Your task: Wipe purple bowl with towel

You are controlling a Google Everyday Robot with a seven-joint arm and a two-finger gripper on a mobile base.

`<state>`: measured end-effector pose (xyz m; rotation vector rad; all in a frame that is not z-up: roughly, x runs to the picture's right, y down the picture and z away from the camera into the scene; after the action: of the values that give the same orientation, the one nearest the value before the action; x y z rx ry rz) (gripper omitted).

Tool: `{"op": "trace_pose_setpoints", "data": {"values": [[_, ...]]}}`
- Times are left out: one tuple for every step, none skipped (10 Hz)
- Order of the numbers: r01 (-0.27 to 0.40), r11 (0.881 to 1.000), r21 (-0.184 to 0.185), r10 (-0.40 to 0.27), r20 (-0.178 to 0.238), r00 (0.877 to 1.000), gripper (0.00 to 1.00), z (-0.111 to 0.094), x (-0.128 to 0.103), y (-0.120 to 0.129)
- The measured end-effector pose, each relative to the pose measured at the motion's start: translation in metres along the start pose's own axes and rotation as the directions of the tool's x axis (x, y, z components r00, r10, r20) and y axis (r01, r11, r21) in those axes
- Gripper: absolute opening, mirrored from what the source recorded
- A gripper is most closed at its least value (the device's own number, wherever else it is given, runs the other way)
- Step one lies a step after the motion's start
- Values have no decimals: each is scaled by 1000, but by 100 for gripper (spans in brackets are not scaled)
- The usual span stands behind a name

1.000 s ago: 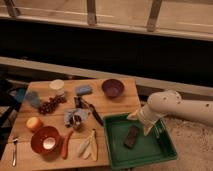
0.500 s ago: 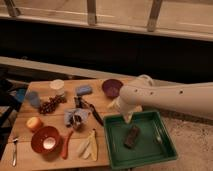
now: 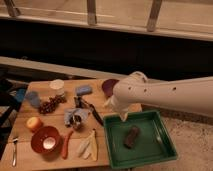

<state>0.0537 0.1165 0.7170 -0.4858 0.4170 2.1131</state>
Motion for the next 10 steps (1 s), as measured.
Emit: {"op": "trace_pose_setpoints", "data": {"values": [[6,1000,21,-6,-1,1000,73,7,-3,-3],[27,999,32,-27,2,1000,73,20,-7,-2],[48,998,34,-48,3,999,73,28,-7,3],[83,996,36,-83,5,997,73,35,-5,15],[113,993,38,-113,5,994,73,37,-4,25],[134,990,39,-134,7,991,73,37,-3,32],[166,985,43,-166,11,986,73,37,-3,42],[201,979,42,-201,15,979,73,36,-1,55],[222,974,41,-223,18,975,73,36,0,63],[256,966,39,-257,22,966,73,35,1,75]]}}
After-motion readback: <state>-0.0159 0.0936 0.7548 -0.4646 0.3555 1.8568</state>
